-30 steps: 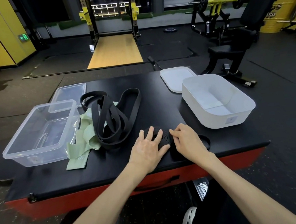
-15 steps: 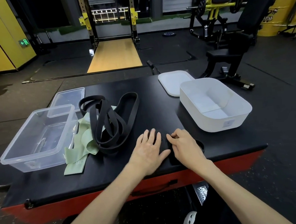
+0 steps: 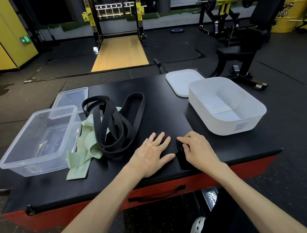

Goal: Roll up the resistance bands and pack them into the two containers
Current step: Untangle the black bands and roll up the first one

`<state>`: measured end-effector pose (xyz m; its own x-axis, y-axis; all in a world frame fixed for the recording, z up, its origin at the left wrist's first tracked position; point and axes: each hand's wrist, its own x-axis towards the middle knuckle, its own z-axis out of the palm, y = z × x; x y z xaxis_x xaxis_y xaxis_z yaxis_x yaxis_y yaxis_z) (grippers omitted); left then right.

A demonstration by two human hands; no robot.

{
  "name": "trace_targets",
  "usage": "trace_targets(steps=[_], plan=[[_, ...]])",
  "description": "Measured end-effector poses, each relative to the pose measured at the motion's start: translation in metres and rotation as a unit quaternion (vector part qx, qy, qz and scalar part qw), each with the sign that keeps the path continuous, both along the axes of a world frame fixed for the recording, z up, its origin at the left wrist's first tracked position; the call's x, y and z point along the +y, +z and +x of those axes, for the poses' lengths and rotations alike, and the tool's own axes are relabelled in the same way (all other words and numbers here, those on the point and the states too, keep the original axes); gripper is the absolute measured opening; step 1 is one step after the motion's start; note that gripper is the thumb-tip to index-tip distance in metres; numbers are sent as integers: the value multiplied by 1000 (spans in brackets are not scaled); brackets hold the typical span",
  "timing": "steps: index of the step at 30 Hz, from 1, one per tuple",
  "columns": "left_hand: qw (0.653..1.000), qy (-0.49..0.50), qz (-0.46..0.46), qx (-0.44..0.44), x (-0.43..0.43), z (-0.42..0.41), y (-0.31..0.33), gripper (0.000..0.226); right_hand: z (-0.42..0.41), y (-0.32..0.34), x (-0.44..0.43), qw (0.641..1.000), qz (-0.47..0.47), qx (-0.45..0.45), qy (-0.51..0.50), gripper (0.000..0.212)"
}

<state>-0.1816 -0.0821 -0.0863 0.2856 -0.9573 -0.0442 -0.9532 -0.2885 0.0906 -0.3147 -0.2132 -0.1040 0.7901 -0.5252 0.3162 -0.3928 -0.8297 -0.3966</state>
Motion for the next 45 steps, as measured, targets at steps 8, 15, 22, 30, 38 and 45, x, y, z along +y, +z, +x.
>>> trace_targets(steps=[8,15,22,30,38,45], plan=[[994,90,-16,-59,-7,-20,-14,68,-3,4,2,999,-5,-2,-48,19],[987,159,-14,-35,-15,-36,-14,68,-2,-1,6,999,-31,-15,-25,16],[994,94,49,-24,-14,-25,-3,75,1,-2,9,990,-141,-21,9,13],[979,-130,145,-67,-13,35,24,82,2,0,7,988,-153,-18,21,14],[985,-122,112,37,-9,35,15,68,3,-7,3,991,-128,-44,23,11],[998,-23,44,38,-5,12,1,65,-5,-10,2,998,-52,-25,-9,29]])
